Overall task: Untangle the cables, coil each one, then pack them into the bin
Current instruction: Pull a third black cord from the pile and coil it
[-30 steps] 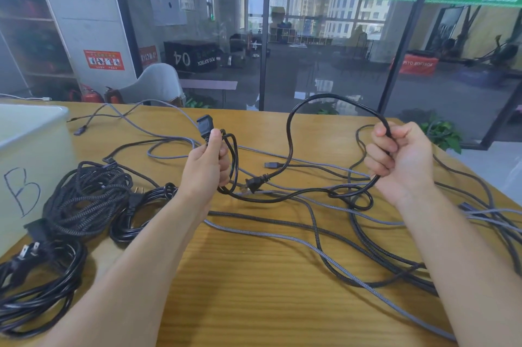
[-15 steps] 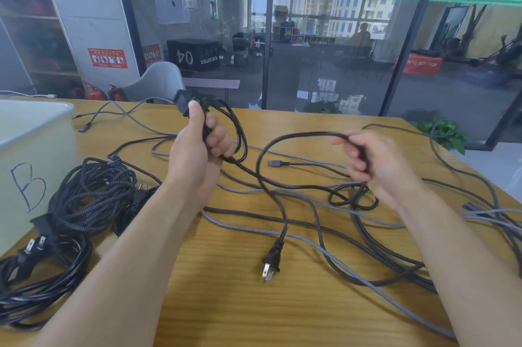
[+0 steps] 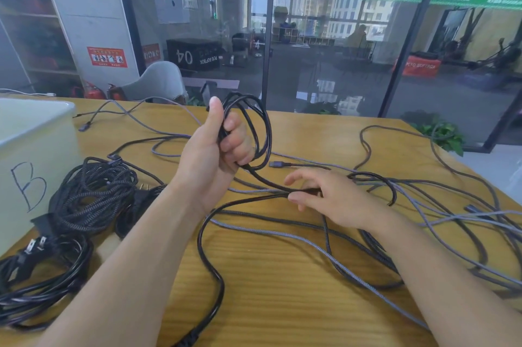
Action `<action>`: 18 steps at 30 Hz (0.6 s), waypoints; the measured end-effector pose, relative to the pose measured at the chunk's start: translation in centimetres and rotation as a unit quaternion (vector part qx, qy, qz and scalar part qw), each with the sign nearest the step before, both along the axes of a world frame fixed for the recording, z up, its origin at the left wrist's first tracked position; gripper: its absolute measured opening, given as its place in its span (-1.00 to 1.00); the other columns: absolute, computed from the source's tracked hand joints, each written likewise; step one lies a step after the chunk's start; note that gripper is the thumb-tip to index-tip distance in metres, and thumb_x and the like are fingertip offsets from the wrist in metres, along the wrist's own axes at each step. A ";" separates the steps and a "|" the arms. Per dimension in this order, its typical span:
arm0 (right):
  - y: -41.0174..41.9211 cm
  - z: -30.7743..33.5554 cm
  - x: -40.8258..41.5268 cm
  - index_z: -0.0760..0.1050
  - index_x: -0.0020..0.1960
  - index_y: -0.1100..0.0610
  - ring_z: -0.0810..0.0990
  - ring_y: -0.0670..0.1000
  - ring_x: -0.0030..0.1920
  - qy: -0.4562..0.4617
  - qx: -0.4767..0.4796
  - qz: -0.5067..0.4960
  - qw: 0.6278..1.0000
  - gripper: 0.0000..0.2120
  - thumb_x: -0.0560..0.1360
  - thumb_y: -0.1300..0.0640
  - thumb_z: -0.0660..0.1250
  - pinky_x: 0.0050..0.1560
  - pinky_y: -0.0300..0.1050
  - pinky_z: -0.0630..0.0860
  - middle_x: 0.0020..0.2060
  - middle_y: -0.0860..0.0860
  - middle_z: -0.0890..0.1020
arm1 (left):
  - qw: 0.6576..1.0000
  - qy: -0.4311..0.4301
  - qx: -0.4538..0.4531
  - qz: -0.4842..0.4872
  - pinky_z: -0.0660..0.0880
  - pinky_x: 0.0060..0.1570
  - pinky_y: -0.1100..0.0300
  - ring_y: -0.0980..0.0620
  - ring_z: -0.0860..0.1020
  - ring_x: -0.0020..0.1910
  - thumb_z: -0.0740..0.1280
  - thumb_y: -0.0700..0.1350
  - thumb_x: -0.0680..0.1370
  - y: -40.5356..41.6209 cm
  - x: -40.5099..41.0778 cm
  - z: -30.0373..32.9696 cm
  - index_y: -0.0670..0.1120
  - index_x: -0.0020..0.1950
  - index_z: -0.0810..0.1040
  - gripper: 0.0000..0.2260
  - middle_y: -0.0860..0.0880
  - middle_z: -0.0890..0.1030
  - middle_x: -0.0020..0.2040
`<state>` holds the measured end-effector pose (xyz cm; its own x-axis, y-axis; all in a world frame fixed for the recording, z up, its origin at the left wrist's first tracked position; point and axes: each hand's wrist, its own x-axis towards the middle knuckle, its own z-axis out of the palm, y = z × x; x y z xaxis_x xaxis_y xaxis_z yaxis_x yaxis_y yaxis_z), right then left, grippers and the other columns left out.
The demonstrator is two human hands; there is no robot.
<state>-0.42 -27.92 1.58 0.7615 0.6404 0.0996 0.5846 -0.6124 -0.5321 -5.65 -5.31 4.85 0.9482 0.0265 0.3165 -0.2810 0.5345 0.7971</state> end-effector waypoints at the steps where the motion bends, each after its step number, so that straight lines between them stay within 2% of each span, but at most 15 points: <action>1: 0.0 -0.1 0.1 0.49 0.26 -0.15 0.56 -0.21 -0.33 -0.003 0.018 0.002 1.000 -0.83 0.68 -0.03 0.31 -0.21 -0.35 0.42 -0.17 -0.17 0.73 | 1.000 0.001 0.008 0.004 0.14 -0.36 0.19 0.07 0.11 -0.43 0.03 0.22 0.72 -0.1 0.0 0.0 -0.01 -0.25 0.33 -0.55 0.07 0.15 -0.40; 2: -0.1 -0.3 0.3 0.48 0.22 -0.17 0.57 -0.13 -0.30 0.006 0.047 -0.001 0.999 -0.87 0.69 0.01 0.30 -0.14 -0.22 0.50 -0.18 -0.17 0.72 | 1.000 0.002 0.013 0.008 0.15 -0.36 0.19 0.07 0.11 -0.43 0.03 0.22 0.72 -0.2 0.0 -0.1 -0.01 -0.25 0.33 -0.56 0.07 0.14 -0.40; 4: -0.3 -0.4 0.5 0.49 0.14 -0.13 0.66 0.04 -0.08 0.047 0.109 -0.013 0.993 -0.89 0.69 0.09 0.30 0.11 0.01 0.55 -0.13 -0.14 0.74 | 1.000 0.006 0.012 0.013 0.16 -0.37 0.20 0.07 0.11 -0.42 0.03 0.21 0.72 -0.2 -0.1 -0.1 -0.01 -0.25 0.32 -0.55 0.06 0.14 -0.40; 6: -0.4 -0.3 0.7 0.53 0.15 -0.05 0.70 -0.03 0.07 0.108 0.160 -0.030 0.981 -0.85 0.68 0.19 0.31 0.21 -0.05 0.52 -0.03 -0.08 0.76 | 1.000 0.008 0.011 0.015 0.18 -0.37 0.21 0.07 0.12 -0.43 0.03 0.21 0.72 -0.2 -0.2 0.0 -0.01 -0.25 0.32 -0.55 0.07 0.15 -0.40; 9: -0.8 0.1 1.2 0.63 0.23 -0.06 0.69 -0.15 0.06 0.214 0.220 -0.058 0.950 -0.69 0.64 0.30 0.33 0.13 -0.18 0.46 0.02 -0.10 0.76 | 1.000 0.009 0.011 0.014 0.17 -0.37 0.21 0.08 0.13 -0.44 0.03 0.22 0.72 -0.1 -0.1 0.0 -0.01 -0.27 0.33 -0.55 0.07 0.15 -0.41; 10: -0.9 0.1 1.4 0.65 0.23 -0.08 0.68 -0.13 0.05 0.239 0.241 -0.070 0.938 -0.67 0.63 0.29 0.33 0.05 -0.18 0.43 0.01 -0.11 0.76 | 1.000 0.010 0.011 0.012 0.17 -0.37 0.21 0.08 0.13 -0.44 0.04 0.22 0.72 0.0 -0.1 -0.1 0.00 -0.27 0.33 -0.54 0.08 0.15 -0.42; 11: -1.1 0.1 1.7 0.67 0.23 -0.08 0.68 -0.06 0.12 0.258 0.270 -0.082 0.924 -0.68 0.63 0.27 0.32 0.00 -0.16 0.41 0.03 -0.08 0.76 | 1.000 0.011 0.012 0.012 0.17 -0.38 0.21 0.08 0.13 -0.45 0.04 0.22 0.71 0.0 -0.1 -0.1 0.00 -0.28 0.34 -0.54 0.08 0.15 -0.42; 13: -1.2 0.0 2.1 0.65 0.26 -0.05 0.65 0.04 0.19 0.263 0.342 -0.104 0.896 -0.70 0.66 0.25 0.30 -0.03 -0.11 0.44 0.08 0.01 0.75 | 1.000 0.014 0.020 0.018 0.16 -0.38 0.21 0.08 0.13 -0.45 0.05 0.22 0.71 0.0 0.0 -0.2 0.00 -0.28 0.34 -0.54 0.08 0.15 -0.43; 16: -1.4 -0.1 2.5 0.61 0.27 0.02 0.65 0.01 0.05 0.217 0.460 -0.129 0.852 -0.68 0.64 0.34 0.30 0.02 -0.05 0.52 0.07 0.05 0.75 | 0.999 0.021 0.028 0.031 0.11 -0.37 0.18 0.08 0.11 -0.46 0.07 0.22 0.71 -0.1 0.0 -0.3 0.01 -0.30 0.34 -0.54 0.08 0.16 -0.44; 18: -1.6 0.2 2.7 0.57 0.29 0.06 0.68 0.00 0.03 0.179 0.500 -0.143 0.835 -0.68 0.64 0.37 0.29 0.09 -0.02 0.57 0.07 0.08 0.75 | 0.998 0.029 0.037 0.043 0.07 -0.37 0.17 0.07 0.08 -0.45 0.07 0.21 0.72 -0.1 0.0 -0.3 0.01 -0.30 0.33 -0.54 0.07 0.14 -0.43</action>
